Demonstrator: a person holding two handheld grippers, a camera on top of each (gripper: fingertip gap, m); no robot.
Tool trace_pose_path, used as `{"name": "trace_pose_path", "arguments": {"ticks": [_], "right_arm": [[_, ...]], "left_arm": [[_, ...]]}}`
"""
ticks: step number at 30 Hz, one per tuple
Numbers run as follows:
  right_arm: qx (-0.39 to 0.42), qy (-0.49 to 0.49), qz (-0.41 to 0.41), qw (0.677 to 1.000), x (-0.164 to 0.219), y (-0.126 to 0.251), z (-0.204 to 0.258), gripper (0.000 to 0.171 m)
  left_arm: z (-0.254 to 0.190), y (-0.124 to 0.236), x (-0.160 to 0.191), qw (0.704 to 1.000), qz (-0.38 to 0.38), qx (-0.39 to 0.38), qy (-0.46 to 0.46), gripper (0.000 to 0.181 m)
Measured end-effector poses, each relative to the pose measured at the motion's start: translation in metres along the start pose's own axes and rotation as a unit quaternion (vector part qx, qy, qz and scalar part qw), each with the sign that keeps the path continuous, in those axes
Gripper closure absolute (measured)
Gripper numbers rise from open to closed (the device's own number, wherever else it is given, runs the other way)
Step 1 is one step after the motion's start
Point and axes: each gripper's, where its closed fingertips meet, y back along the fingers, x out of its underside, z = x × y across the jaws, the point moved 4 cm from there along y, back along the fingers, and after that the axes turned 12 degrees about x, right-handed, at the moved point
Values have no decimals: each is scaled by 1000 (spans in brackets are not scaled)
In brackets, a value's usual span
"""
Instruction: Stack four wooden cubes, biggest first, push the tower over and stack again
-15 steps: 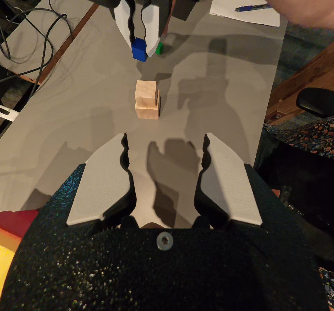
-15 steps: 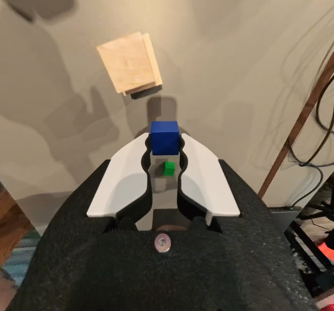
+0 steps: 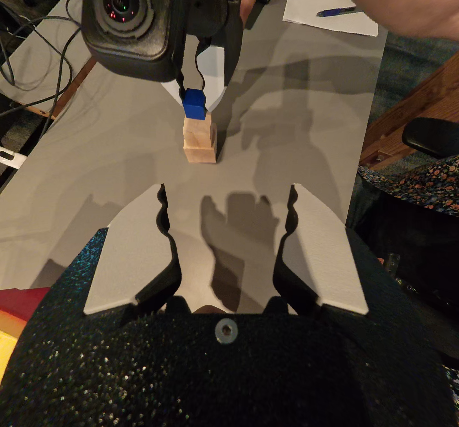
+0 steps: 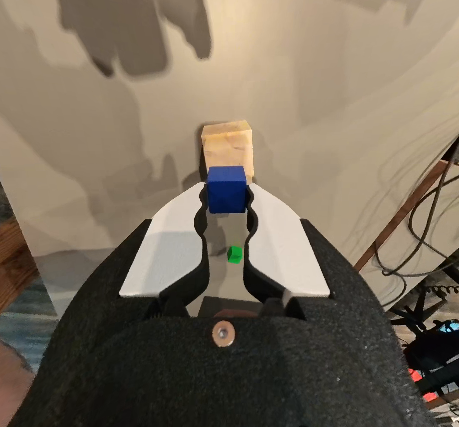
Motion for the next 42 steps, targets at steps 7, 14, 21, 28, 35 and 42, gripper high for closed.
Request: {"name": "trace_pose_path", "arguments": {"ticks": [7,14,21,28,35,42], "right_arm": [[-11,1,1,1000,0,-10,1,144],[-10,6,0,1000,1,-19,1,144],[-11,14,-11,1000,0,-21,3,144],[-15,21,-24,999,0,-22,4,143],[-21,19,-35,999,-3,-23,6,128],[-15,12,-39,999,-1,-21,5,126]], "left_arm": [[1,-1,1,1000,3,-2,-4,87],[1,-3,1,1000,6,0,-1,87],[1,-5,1,1000,8,2,-1,87],[1,-6,1,1000,11,4,0,87],[1,-7,2,1000,14,6,1,87],[0,-6,3,1000,15,7,1,87]]}}
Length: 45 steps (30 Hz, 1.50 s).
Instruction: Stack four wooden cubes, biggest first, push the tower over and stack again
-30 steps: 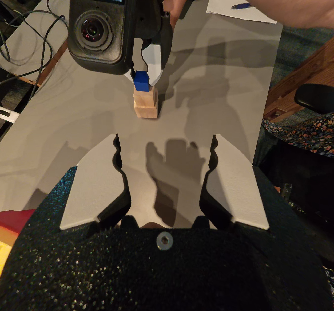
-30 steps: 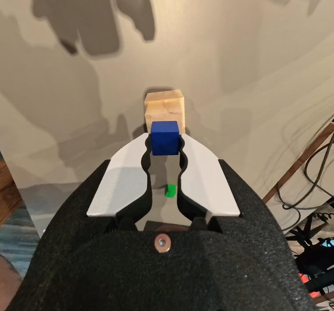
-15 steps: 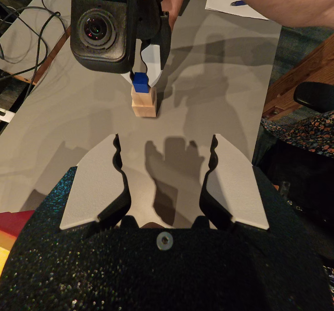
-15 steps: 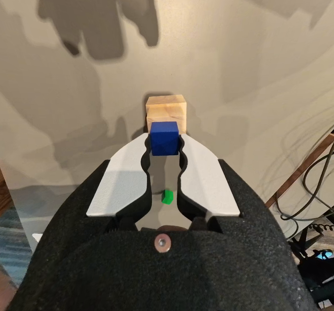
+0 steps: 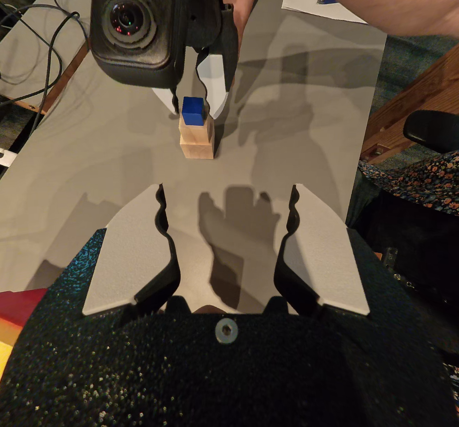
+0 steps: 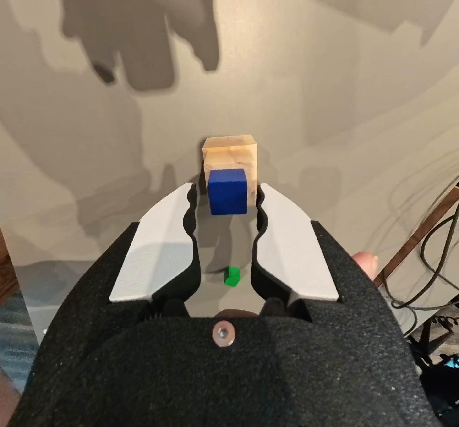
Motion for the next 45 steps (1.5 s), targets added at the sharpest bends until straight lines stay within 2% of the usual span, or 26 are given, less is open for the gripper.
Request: {"name": "trace_pose_path", "arguments": {"ticks": [8,20,25,30,45], "right_arm": [[19,-47,-10,999,32,8,-1,125],[41,-166,34,985,152,-16,8,125],[47,-201,46,977,188,-27,9,124],[47,-214,52,974,202,-38,8,124],[29,-218,59,974,208,-69,10,125]], "left_arm": [[-1,-3,0,1000,4,2,-1,87],[-5,-11,-2,1000,15,8,-4,87],[-6,-16,-2,1000,21,10,-5,87],[-6,-20,-2,1000,27,11,-3,87],[-3,-25,1,999,35,15,2,88]]}}
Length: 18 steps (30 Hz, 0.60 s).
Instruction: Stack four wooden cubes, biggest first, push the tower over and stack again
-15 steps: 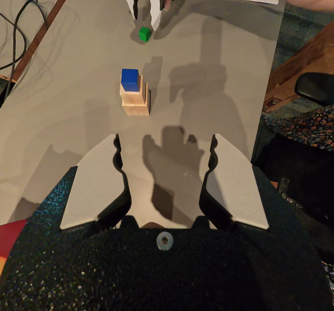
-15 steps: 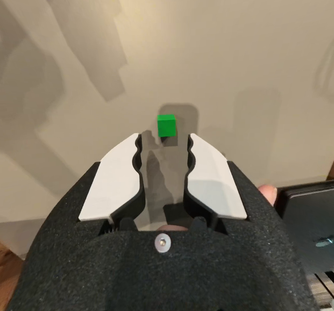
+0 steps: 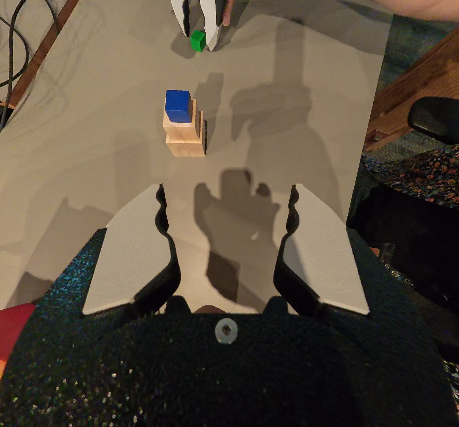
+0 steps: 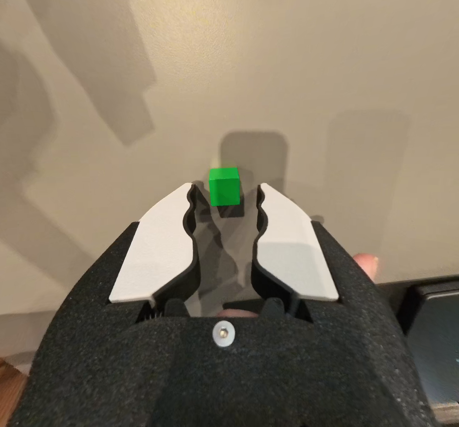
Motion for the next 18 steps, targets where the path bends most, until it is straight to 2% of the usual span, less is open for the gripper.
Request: {"name": "trace_pose_path", "arguments": {"ticks": [4,6,7,18], "right_arm": [[-6,-2,-3,1000,-1,-1,1,129],[-10,0,-1,1000,-1,0,2,148],[-2,4,-3,1000,-2,-1,0,150],[-17,2,-6,1000,-9,9,6,150]], "left_arm": [[1,-1,0,1000,2,1,0,87],[1,-1,0,1000,2,1,0,88],[0,-1,0,1000,2,1,0,88],[-1,-1,-1,1000,0,0,-2,88]]}}
